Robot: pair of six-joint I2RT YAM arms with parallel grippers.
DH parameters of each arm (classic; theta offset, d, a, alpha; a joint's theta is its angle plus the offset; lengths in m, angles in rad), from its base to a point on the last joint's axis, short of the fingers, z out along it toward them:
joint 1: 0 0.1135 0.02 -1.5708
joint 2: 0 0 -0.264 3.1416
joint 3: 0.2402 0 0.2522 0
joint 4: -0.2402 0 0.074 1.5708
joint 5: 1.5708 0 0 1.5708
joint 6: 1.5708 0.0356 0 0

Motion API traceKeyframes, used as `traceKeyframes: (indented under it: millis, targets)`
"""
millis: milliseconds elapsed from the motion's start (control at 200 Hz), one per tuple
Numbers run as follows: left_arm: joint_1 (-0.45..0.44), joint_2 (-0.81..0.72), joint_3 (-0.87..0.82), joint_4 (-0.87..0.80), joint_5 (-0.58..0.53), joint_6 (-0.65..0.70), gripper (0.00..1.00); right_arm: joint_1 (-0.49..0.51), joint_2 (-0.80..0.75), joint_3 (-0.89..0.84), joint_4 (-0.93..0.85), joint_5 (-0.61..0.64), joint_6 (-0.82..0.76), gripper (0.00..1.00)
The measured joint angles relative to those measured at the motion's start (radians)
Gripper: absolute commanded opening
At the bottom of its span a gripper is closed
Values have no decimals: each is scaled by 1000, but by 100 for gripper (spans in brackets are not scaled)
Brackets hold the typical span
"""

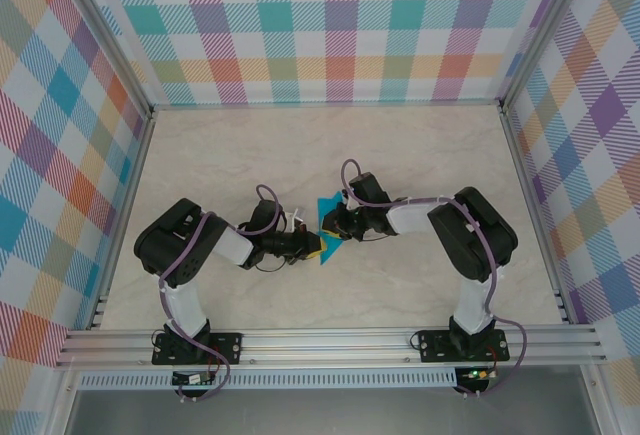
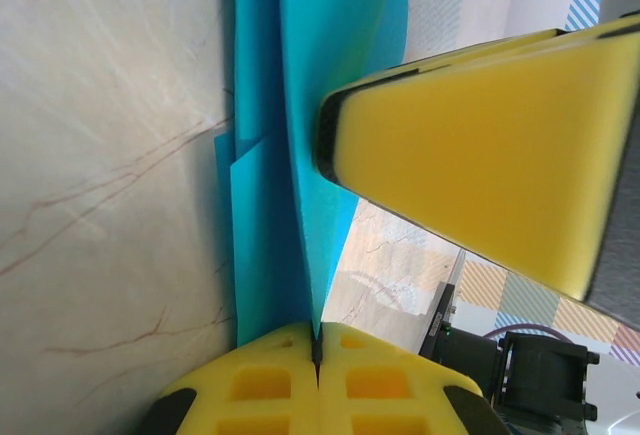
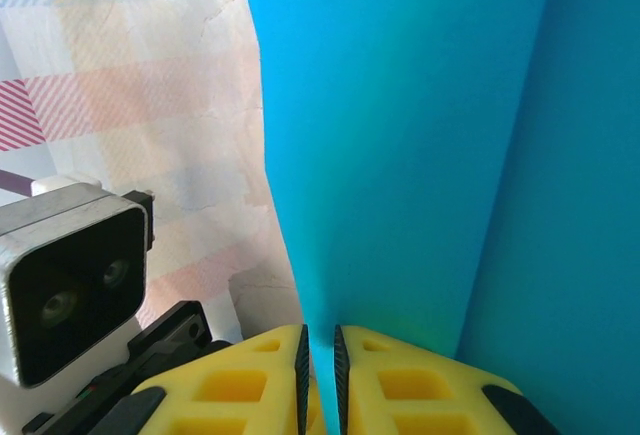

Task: Fold a paper plane with a square sheet of paper (pick it up from the middle)
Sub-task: Fourth fold the wing at the center of the table.

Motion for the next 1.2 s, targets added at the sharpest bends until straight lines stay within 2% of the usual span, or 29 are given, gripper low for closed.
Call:
traceKeyframes:
  millis: [325,605,875,1060,1200]
  targets:
    - [1,-50,6,-82,-18,51,26,0,11,0,-5,19,0,16]
    - [-20,-91,71,-261,-51,132,34,0,12,0,-5,18,0,16]
    - [-75,-146,150,-528,-197,258,34,0,12,0,-5,18,0,16]
    - [-106,-146,198,-629,-253,317,34,0,12,1,-6,18,0,16]
    - [-128,-146,228,-693,-304,345,25,0,12,2,-8,18,0,17]
